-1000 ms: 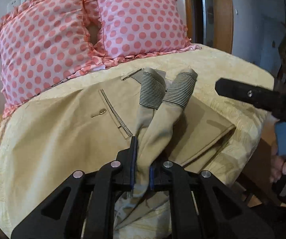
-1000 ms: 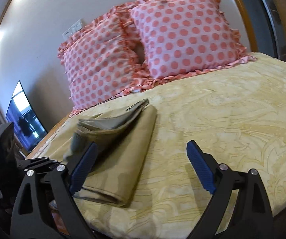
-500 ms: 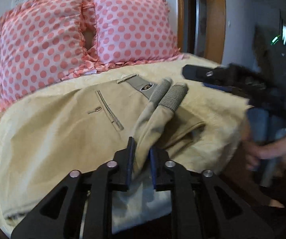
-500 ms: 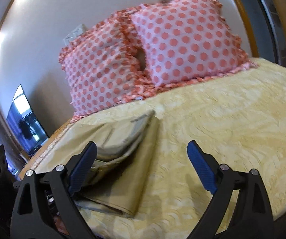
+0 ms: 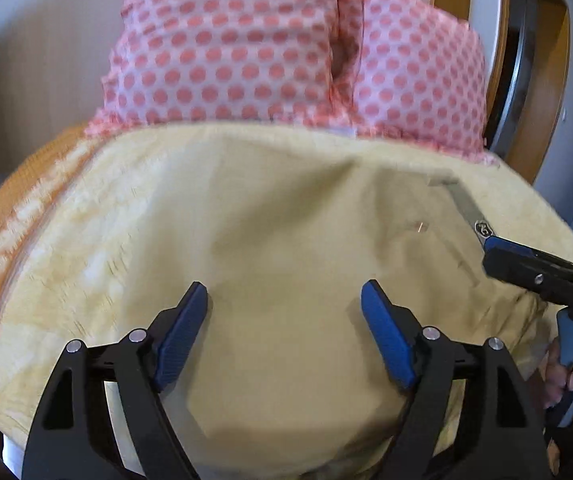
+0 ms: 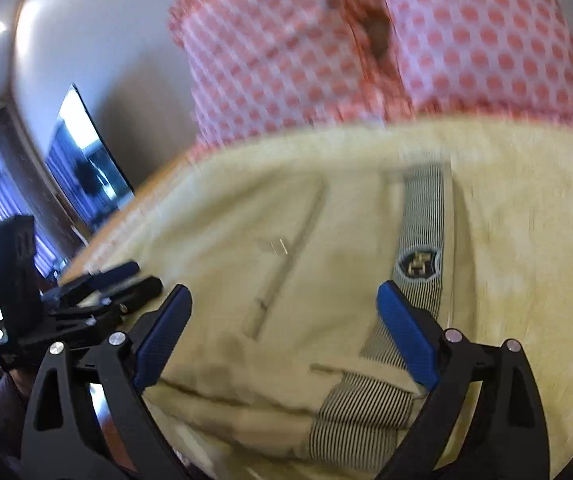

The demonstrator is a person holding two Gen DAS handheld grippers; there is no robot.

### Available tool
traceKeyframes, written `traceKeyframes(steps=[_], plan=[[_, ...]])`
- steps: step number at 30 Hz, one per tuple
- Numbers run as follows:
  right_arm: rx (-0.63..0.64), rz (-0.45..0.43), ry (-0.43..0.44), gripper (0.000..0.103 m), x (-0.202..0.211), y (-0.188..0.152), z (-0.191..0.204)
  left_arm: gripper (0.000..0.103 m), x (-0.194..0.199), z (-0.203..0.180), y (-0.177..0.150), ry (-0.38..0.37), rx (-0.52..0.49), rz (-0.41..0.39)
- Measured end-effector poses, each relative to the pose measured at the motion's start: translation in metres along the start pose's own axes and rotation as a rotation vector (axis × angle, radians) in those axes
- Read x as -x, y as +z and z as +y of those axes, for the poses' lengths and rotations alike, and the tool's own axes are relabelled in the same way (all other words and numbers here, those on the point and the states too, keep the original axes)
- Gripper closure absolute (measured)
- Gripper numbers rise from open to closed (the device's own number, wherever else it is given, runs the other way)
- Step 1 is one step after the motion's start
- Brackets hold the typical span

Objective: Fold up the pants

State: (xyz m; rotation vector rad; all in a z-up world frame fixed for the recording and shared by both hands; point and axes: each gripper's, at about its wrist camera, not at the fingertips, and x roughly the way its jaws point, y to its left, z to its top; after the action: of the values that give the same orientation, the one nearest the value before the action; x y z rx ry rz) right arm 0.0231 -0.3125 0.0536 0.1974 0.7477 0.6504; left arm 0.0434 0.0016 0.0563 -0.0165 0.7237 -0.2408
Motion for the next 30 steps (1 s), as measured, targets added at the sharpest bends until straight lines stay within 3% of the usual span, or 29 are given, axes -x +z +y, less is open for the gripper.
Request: traceKeyframes(steps=[3,5,7,10,13,15,23,24,26,30], plan=[[0.074,0.002,-0.052,0.009,0.008,-0.015,0.013,0.023,0.002,-0.002,-0.004,0.007,-0.032,-0.009],[0.087,0.023,-0.054,0.009,0.012,-0.013,0.015,0.023,0.009,0.007,0.003,-0.054,0.019,0.007],[0.038,0.010,-0.011,0.009,0.020,-0.001,0.004,0.023,0.015,0.022,0.015,-0.119,0.084,0.008],[-0.058,-0.057,-0.039,0.010,0.033,0.033,-0.033,0.023,0.018,0.053,0.044,-0.108,0.150,-0.020],[-0.124,-0.018,-0.081,0.022,0.015,0.060,-0.067,0.023,-0.001,0.082,0.067,-0.105,0.190,0.034],[-0.161,0.032,-0.074,0.033,-0.003,0.068,-0.084,0.023,-0.021,0.096,0.078,-0.161,0.218,0.092],[-0.163,0.120,-0.051,0.037,-0.035,0.067,-0.098,0.024,-0.064,0.113,0.086,-0.209,0.250,0.200],[-0.152,0.125,-0.049,0.049,-0.036,0.067,-0.097,0.024,-0.068,0.114,0.086,-0.225,0.251,0.212],[-0.128,0.131,-0.058,0.057,-0.039,0.068,-0.095,0.024,-0.076,0.113,0.087,-0.260,0.249,0.236],[-0.135,0.130,-0.042,0.059,-0.039,0.069,-0.100,0.023,-0.081,0.109,0.092,-0.264,0.224,0.250]])
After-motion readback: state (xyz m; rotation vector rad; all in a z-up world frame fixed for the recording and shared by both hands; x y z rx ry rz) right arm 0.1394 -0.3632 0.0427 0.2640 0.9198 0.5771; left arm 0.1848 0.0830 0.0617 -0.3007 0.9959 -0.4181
